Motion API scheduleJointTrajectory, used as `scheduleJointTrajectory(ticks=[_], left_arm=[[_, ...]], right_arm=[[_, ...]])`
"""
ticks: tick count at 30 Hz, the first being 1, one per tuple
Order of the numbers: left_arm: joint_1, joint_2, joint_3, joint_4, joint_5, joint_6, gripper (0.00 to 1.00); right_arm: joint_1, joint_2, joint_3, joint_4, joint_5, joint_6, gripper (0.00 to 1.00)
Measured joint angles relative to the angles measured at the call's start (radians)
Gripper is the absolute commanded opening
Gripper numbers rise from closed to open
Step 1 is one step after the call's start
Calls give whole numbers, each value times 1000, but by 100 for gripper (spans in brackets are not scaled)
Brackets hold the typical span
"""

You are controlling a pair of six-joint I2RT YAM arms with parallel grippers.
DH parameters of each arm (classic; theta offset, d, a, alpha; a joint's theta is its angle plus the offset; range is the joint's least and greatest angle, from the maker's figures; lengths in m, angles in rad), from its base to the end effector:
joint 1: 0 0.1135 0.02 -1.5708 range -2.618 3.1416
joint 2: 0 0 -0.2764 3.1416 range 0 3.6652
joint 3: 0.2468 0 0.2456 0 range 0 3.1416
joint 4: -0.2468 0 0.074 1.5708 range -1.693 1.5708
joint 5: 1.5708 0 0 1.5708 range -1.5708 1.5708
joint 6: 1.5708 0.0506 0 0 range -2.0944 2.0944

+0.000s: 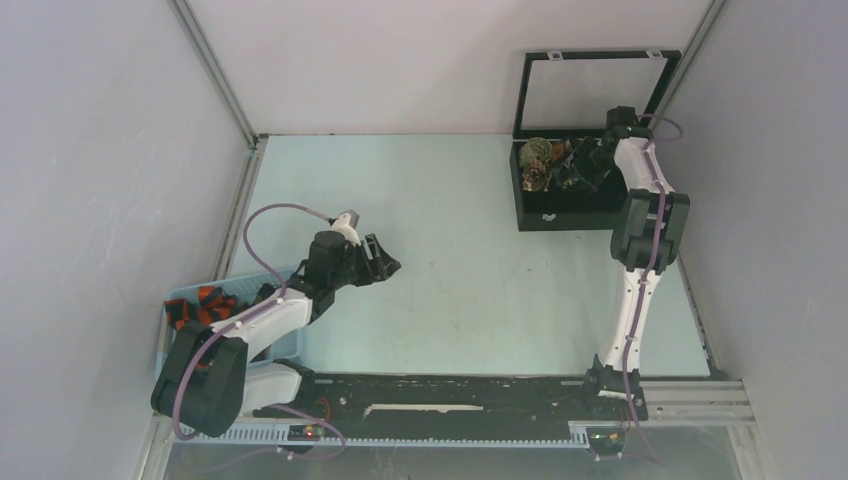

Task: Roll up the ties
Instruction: Place the tie in the storage box, then reset both arms

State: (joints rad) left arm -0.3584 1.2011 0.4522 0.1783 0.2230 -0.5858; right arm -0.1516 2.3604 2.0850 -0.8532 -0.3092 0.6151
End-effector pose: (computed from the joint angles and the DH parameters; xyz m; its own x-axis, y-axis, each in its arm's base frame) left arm 0.2201 -0.0944 0.1864 -0.7070 -0.3109 -0.6352 0.1507 0.8113 -0.5648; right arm 0.5105 -0.0624 0.1907 -0.7209 0.6662 -0.1908 0.5279 0.7064 0.4715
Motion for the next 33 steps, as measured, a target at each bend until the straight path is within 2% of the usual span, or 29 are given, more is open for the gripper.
scheduleJointTrajectory(ticks=[13,17,20,22,24,29,33], left_arm=[[1,0,-5,5,0,0,69],[2,0,-16,8,0,0,70],[3,0,-20,15,1,-1,70],[4,-1,-22,19,2,-1,71],[5,-1,-23,22,2,-1,73],[7,-4,-27,23,7,-3,99],[7,-5,-28,23,13,-11,100]], right_arm=[[-25,-145,-1,-142,40,-25,67],[-14,-220,-2,-153,39,-28,72],[13,-325,-29,-134,38,-45,80],[47,-443,-92,-93,52,-63,87],[93,-575,-175,-36,74,-82,98],[259,-984,-521,232,137,-132,100],[357,-1266,-818,465,235,-181,100]])
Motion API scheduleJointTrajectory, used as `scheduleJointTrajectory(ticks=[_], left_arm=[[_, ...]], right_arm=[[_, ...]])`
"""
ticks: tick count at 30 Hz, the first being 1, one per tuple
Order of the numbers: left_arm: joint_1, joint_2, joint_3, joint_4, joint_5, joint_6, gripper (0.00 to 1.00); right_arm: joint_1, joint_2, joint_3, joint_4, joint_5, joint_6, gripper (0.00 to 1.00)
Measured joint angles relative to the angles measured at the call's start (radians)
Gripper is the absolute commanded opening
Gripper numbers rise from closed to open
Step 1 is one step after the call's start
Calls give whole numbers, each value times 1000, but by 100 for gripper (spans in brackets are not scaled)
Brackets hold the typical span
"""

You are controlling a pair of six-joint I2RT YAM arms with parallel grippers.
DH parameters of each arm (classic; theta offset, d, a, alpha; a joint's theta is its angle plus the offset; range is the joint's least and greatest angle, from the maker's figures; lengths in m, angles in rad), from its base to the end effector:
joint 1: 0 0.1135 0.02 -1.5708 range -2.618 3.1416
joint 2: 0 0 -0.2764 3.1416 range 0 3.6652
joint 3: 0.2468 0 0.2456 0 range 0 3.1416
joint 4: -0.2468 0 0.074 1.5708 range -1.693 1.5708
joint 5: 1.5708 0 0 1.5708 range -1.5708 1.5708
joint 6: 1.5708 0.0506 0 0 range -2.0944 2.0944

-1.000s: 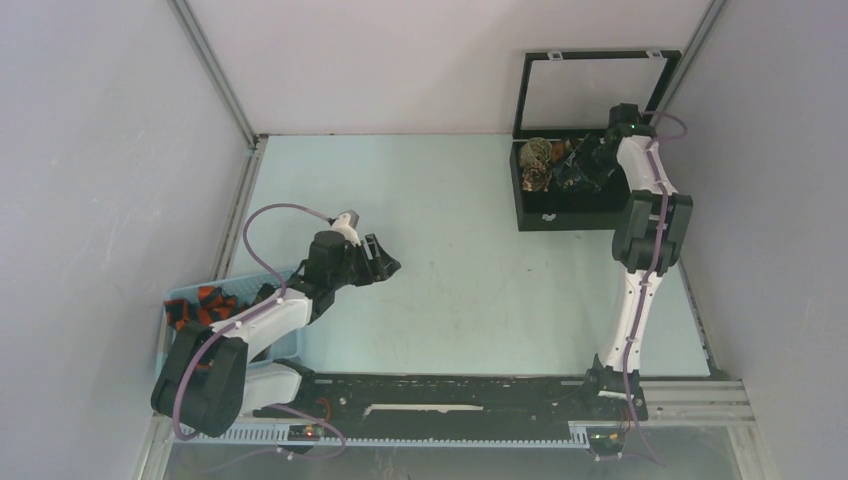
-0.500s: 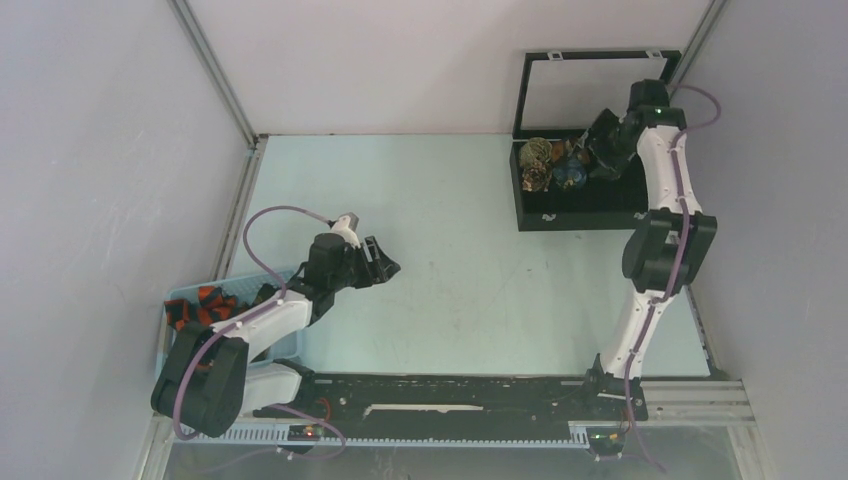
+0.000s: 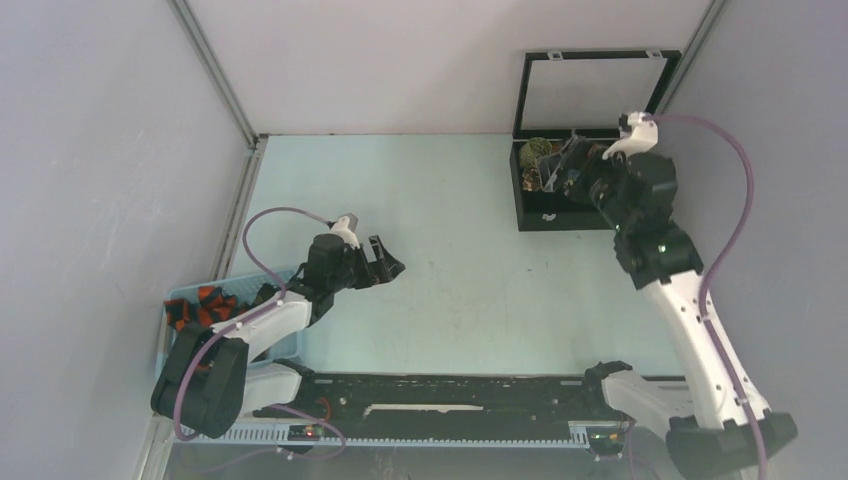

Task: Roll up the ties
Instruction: Reset both arms

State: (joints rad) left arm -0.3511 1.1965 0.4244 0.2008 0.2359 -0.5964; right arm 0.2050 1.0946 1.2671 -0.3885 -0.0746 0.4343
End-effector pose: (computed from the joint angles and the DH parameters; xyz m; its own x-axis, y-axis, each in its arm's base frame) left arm 0.2167 -0.0920 0.1810 -0.7116 -0.3209 -0.6250 0.1442 0.8039 -0.5770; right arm 0.2334 0.0524 0.4325 -0.3058 0.3650 -0.8794 -0.1605 0.8906 0.4255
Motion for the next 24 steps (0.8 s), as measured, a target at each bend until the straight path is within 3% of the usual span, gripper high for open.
scheduleJointTrajectory(ticks=[6,13,19,24], left_arm=[[0,0,0,0,4,0,100],[0,0,0,0,4,-1,100],[0,-27,-5,-2,3,-6,100],[0,-52,-18,0,-4,-8,100]], right_arm=[[109,-149,-212,152,122,-42,100],[172,-301,-594,282,125,-43,100],[317,-412,-846,416,158,-47,100],[370,-483,-935,449,189,-54,100]])
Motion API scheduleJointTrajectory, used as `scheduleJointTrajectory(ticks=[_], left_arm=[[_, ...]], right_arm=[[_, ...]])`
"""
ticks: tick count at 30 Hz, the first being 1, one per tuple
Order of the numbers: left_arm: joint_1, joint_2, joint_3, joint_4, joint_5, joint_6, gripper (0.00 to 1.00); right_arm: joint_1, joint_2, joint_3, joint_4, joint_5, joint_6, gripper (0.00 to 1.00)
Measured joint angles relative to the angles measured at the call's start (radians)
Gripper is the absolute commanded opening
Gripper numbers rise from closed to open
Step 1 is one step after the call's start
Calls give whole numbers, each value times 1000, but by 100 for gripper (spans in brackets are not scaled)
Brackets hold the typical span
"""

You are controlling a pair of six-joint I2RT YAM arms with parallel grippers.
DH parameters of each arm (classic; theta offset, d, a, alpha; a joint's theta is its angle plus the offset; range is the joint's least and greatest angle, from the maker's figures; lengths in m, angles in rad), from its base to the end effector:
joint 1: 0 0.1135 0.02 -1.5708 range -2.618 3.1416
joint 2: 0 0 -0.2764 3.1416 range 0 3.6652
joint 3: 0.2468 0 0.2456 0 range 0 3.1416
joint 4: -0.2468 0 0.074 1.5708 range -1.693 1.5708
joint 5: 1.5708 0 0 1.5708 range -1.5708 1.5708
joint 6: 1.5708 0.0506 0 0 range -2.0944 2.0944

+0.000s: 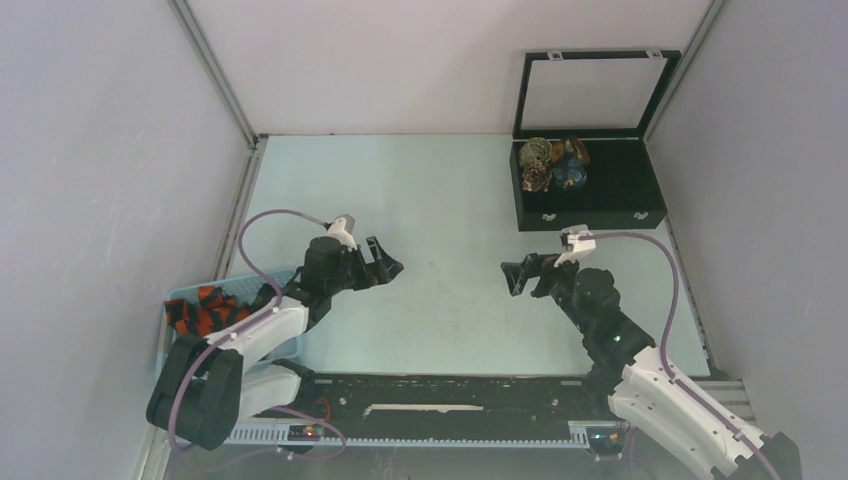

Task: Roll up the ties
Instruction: Reset both arms

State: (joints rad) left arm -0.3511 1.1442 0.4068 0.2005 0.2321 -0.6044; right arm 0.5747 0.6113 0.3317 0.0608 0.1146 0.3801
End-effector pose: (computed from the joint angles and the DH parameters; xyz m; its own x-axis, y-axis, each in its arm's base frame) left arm 0.2102 -0.0894 0.1864 -0.6909 -0.3359 -0.6402 0.1552 0.7960 -0.5851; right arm 0.1378 0.0823 0.2371 -0.3348 0.2223 -0.9157 -0.3469 0.8745 0.3391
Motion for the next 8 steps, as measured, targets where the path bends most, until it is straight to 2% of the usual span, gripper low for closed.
scheduleJointTrajectory(ticks=[8], left_arm=[[0,-14,-18,-3,-13,-8,100]], right_arm=[[15,-8,-2,84,3,-25,100]])
